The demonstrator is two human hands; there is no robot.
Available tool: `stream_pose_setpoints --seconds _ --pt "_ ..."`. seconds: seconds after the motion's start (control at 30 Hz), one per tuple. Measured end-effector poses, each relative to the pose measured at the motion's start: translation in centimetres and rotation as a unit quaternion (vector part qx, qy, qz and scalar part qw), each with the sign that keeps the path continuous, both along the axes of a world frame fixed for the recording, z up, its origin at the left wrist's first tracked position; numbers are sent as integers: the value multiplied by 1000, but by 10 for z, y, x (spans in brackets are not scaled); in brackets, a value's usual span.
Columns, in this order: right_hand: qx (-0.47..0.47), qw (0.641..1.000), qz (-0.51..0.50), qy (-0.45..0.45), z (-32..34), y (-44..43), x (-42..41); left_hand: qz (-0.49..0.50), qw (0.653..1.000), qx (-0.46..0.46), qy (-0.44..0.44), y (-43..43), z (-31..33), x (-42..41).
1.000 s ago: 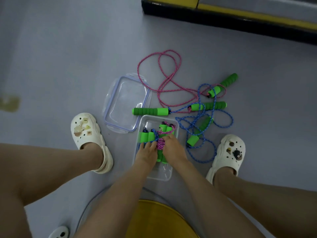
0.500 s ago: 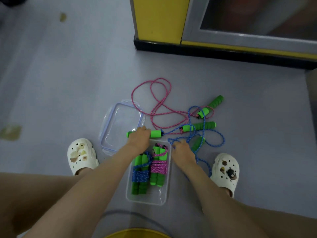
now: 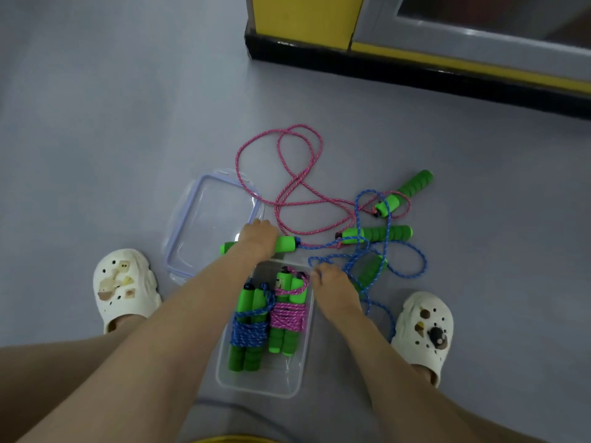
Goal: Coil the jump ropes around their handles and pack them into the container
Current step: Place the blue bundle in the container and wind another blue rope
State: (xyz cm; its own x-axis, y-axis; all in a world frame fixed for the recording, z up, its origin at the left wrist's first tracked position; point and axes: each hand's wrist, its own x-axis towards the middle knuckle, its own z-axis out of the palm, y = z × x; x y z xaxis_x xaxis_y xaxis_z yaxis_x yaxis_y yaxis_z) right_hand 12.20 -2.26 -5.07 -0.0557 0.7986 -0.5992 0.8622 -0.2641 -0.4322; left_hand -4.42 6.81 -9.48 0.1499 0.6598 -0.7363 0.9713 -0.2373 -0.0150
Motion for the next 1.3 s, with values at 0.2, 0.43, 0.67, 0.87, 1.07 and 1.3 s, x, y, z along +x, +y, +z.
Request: stream_pose_setpoints --seconds 0.2,0.43,0.67,0.87,1.07,1.3 --pt "79 996 -28 -34 26 1 1 8 995 92 -47 -4 38 -3" --pt "140 979 37 -143 96 16 4 -51 981 74 -170 -12 153 -3" --pt "145 988 8 -52 168 10 16 -29 968 199 -148 -24 276 -16" --pt "89 995 -16 -41 217 -2 33 370 811 186 -414 -35 353 -49" --pt "97 987 -119 37 262 -9 28 494 744 32 -450 -73 355 -46" --pt "60 921 -262 282 306 4 11 500 706 -82 -495 -84 343 3"
